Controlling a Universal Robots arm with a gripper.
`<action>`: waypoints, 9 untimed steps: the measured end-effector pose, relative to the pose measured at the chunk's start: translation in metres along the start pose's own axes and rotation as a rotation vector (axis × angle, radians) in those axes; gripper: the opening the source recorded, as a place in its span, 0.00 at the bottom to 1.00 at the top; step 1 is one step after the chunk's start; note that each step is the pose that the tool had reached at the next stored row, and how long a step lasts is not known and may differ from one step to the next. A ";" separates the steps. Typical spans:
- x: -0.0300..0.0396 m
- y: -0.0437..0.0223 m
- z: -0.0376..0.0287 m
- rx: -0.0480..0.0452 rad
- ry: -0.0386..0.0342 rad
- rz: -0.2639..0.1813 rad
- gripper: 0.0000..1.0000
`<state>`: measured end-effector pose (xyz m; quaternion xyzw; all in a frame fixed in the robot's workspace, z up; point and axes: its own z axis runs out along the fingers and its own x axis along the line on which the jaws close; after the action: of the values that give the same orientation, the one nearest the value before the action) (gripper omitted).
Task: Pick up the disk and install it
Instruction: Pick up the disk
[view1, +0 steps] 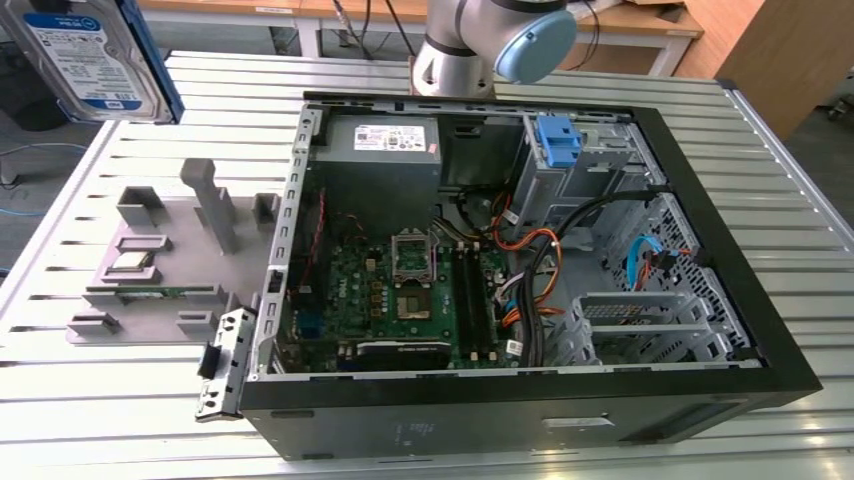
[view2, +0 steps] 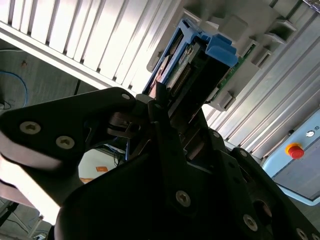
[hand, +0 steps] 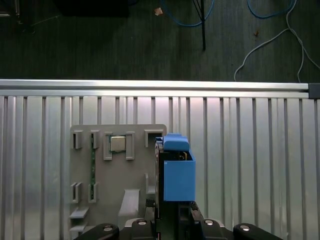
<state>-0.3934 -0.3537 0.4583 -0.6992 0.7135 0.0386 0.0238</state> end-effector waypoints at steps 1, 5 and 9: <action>0.0000 0.0000 -0.0002 0.0000 0.0000 0.000 0.35; -0.0001 0.0000 -0.0007 0.0000 0.0000 0.000 0.35; -0.0001 0.0000 -0.0012 -0.0001 0.0000 0.000 0.35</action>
<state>-0.3934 -0.3537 0.4595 -0.6992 0.7135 0.0386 0.0237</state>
